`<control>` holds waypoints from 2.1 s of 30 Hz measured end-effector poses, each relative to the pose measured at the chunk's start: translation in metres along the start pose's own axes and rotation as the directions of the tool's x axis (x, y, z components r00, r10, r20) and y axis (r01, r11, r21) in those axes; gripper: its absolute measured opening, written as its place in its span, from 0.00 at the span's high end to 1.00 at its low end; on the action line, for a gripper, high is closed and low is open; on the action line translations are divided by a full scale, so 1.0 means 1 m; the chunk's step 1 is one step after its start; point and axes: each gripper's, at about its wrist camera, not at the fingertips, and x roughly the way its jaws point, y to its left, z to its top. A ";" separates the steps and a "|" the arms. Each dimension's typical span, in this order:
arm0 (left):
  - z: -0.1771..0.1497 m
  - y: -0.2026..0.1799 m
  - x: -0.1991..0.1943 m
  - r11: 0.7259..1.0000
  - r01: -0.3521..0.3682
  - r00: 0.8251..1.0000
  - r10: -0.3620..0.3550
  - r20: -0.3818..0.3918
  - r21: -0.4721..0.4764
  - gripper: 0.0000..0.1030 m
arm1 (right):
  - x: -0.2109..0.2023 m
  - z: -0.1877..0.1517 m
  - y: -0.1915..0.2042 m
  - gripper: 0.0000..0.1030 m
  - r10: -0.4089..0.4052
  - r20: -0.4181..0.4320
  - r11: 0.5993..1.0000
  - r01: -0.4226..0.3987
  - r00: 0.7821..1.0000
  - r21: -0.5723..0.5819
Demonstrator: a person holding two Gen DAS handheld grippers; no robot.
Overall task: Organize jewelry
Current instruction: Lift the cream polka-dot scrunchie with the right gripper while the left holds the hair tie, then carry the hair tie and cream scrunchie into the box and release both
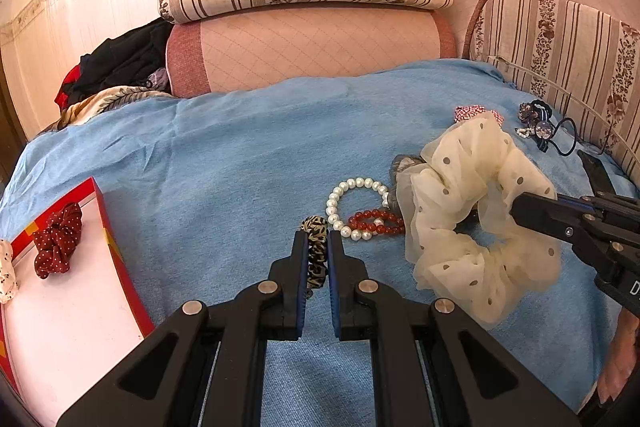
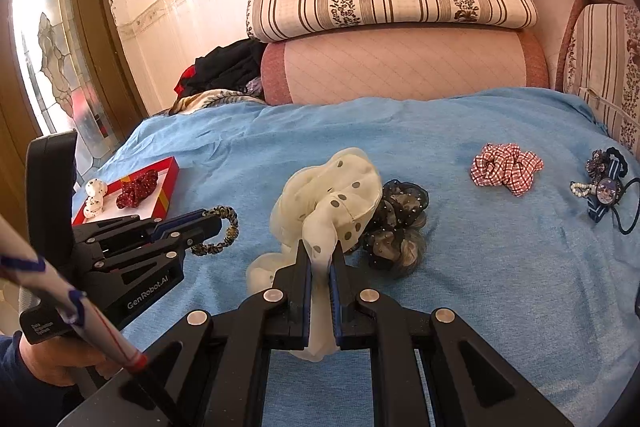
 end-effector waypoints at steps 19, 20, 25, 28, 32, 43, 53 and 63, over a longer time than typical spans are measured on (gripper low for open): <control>0.006 0.024 -0.035 0.998 -0.017 0.998 0.021 0.061 -0.061 0.91 | -0.024 0.007 0.024 0.92 -0.016 0.054 0.999 0.014 0.998 0.031; 0.005 0.028 -0.039 0.997 -0.022 0.997 0.027 0.066 -0.069 0.91 | -0.025 0.008 0.029 0.92 -0.002 0.050 0.999 0.000 0.999 0.034; 0.000 0.056 -0.057 0.991 -0.043 0.996 0.053 0.078 -0.129 0.91 | -0.024 0.010 0.053 0.92 0.031 0.044 0.999 -0.031 0.999 0.011; -0.004 0.075 -0.069 0.985 -0.067 0.993 0.082 0.089 -0.157 0.91 | -0.023 0.014 0.074 0.92 0.054 0.041 0.998 -0.053 0.998 -0.019; -0.008 0.099 -0.082 0.977 -0.083 0.989 0.105 0.103 -0.199 0.91 | -0.017 0.019 0.099 0.92 0.079 0.032 0.996 -0.077 0.996 -0.054; -0.022 0.183 -0.114 0.919 -0.157 0.970 0.212 0.120 -0.361 0.91 | 0.003 0.042 0.163 0.92 0.174 0.010 0.979 -0.172 0.985 -0.107; -0.050 0.273 -0.127 0.810 -0.237 0.953 0.301 0.033 -0.537 0.91 | 0.042 0.059 0.224 0.92 0.293 -0.060 0.944 -0.299 0.954 -0.138; -0.071 0.306 -0.110 0.732 -0.308 0.943 0.319 -0.094 -0.608 0.91 | 0.107 0.054 0.275 0.92 0.330 -0.193 0.922 -0.359 0.924 -0.145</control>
